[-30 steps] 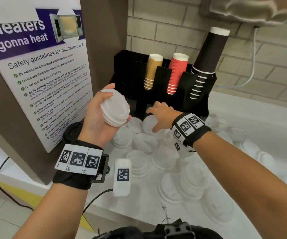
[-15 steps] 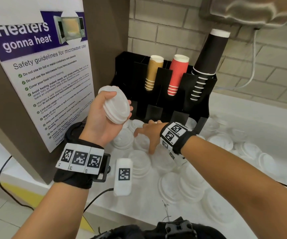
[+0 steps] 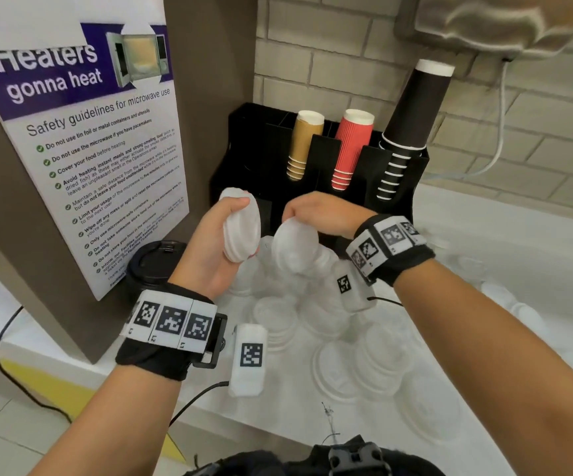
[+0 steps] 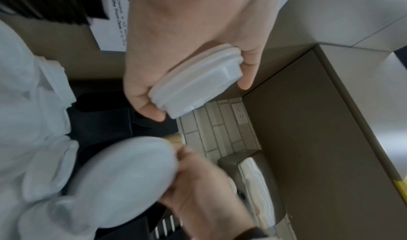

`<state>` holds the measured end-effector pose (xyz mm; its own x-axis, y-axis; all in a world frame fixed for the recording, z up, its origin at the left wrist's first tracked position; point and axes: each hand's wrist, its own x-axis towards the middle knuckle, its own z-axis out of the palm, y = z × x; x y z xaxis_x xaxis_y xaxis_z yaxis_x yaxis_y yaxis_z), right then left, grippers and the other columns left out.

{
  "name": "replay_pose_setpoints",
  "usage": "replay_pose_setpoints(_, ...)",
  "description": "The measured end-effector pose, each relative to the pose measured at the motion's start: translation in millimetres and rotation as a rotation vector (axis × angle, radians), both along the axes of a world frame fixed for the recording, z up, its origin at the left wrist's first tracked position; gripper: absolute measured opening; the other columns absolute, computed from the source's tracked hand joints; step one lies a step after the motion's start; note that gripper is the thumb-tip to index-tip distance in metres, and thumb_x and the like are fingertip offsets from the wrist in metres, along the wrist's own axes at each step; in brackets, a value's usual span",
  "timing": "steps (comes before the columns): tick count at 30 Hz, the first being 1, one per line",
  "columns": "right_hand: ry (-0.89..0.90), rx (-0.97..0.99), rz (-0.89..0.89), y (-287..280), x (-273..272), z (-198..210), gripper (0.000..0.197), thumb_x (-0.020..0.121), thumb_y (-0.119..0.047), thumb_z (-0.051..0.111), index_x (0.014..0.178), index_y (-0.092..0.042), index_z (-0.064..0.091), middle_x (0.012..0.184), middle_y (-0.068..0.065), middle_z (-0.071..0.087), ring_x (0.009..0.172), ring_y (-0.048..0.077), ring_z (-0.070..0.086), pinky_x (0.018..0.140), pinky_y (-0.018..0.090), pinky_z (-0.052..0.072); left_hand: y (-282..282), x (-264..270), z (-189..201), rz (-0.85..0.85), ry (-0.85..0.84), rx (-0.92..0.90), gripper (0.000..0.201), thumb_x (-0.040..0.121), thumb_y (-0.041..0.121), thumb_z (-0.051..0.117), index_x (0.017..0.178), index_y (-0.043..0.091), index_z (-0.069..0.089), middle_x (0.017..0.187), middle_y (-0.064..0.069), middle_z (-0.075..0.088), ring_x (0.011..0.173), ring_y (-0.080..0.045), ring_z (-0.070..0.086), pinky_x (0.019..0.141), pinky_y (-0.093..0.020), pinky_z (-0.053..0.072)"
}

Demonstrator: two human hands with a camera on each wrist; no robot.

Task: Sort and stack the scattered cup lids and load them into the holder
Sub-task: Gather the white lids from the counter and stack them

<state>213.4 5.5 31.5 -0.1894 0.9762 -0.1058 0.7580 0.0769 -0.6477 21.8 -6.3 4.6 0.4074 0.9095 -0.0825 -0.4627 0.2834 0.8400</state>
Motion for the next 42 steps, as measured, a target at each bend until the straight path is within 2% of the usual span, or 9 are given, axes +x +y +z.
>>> replay_pose_setpoints(5,0.461,-0.108,0.061,-15.0,-2.2,15.4,0.026,0.084,0.005,0.038,0.071,-0.011,0.055,0.077,-0.004,0.054,0.076,0.012,0.053,0.078,0.038,0.05,-3.7,11.7,-7.0,-0.112,0.061,-0.07,0.011,0.092,0.033,0.054,0.092,0.023,0.058,0.075,0.003,0.066,0.066,-0.008,0.063,0.054,-0.024,0.049)
replay_pose_setpoints(9,0.638,-0.15,0.047,-20.1,-10.9,14.0,0.023,0.095,-0.006,0.04,0.085,-0.015,0.059,0.093,0.0,0.056,0.095,0.02,0.052,0.084,0.046,0.052,-4.7,13.4,-8.7,-0.187,0.084,-0.076,0.025,0.083,0.047,0.059,0.102,0.031,0.065,0.111,-0.001,0.07,0.104,-0.022,0.063,0.085,-0.043,0.052)
replay_pose_setpoints(12,0.666,-0.087,-0.067,-25.8,-20.7,8.8,0.016,0.099,-0.012,0.042,0.099,-0.018,0.057,0.101,0.002,0.057,0.102,0.021,0.056,0.082,0.046,0.056,-7.5,15.9,-8.6,-0.22,0.066,-0.074,0.042,0.071,0.051,0.066,0.108,0.031,0.069,0.113,-0.001,0.071,0.104,-0.022,0.067,0.085,-0.048,0.056)
replay_pose_setpoints(15,0.663,0.032,-0.163,-34.2,-31.0,5.3,0.01,0.099,-0.02,0.048,0.106,-0.017,0.054,0.101,0.003,0.058,0.101,0.021,0.06,0.078,0.039,0.058,-12.6,21.1,-6.1,-0.187,0.045,-0.056,0.021,0.071,0.048,0.069,0.086,0.034,0.075,0.099,-0.001,0.07,0.09,-0.021,0.065,0.073,-0.039,0.058)
replay_pose_setpoints(22,0.549,0.154,-0.057,-64.3,-27.2,-11.0,0.053,0.084,-0.016,0.072,0.131,-0.028,0.052,0.125,-0.003,0.058,0.114,0.013,0.059,0.094,0.033,0.053,-9.8,19.9,-10.7,-0.122,0.085,-0.064,0.044,0.087,0.051,0.057,0.123,0.025,0.061,0.119,-0.006,0.066,0.106,-0.022,0.065,0.071,-0.034,0.055)
replay_pose_setpoints(26,0.548,0.231,-0.045,-68.0,-32.2,-19.1,0.052,0.085,-0.016,0.071,0.131,-0.03,0.052,0.13,-0.009,0.057,0.116,0.005,0.056,0.096,0.021,0.048,-11.1,18.6,-11.7,-0.151,0.138,-0.045,0.043,0.087,0.052,0.058,0.121,0.027,0.062,0.114,-0.004,0.067,0.102,-0.02,0.064,0.069,-0.034,0.055)
replay_pose_setpoints(29,0.635,0.184,-0.136,-67.3,-31.7,-26.7,0.044,0.092,-0.024,0.062,0.134,-0.027,0.049,0.129,-0.006,0.057,0.117,0.011,0.057,0.096,0.028,0.051,-7.9,16.3,-6.9,-0.116,0.144,-0.013,0.038,0.088,0.044,0.06,0.117,0.02,0.06,0.098,-0.003,0.063,0.087,-0.017,0.061,0.064,-0.029,0.049)
replay_pose_setpoints(34,-0.036,-0.092,-0.213,-64.3,-30.9,-50.4,0.055,0.083,-0.048,0.068,0.126,-0.018,0.054,0.124,-0.003,0.056,0.108,0.012,0.054,0.083,0.024,0.044,2.9,5.8,10.2,0.001,0.096,0.065,0.024,0.077,0.04,0.064,0.095,0.026,0.055,0.077,0.004,0.05,0.068,-0.014,0.052,0.049,-0.025,0.04)
replay_pose_setpoints(42,-0.467,-0.295,-0.072,-55.0,-66.3,-75.2,0.087,0.068,-0.034,0.084,0.139,-0.015,0.038,0.132,0.007,0.052,0.119,0.027,0.05,0.099,0.043,0.046,3.0,-7.6,18.0,-0.014,0.099,0.111,0.031,0.07,0.044,0.064,0.098,0.03,0.06,0.088,0.003,0.056,0.079,-0.018,0.056,0.055,-0.028,0.043)
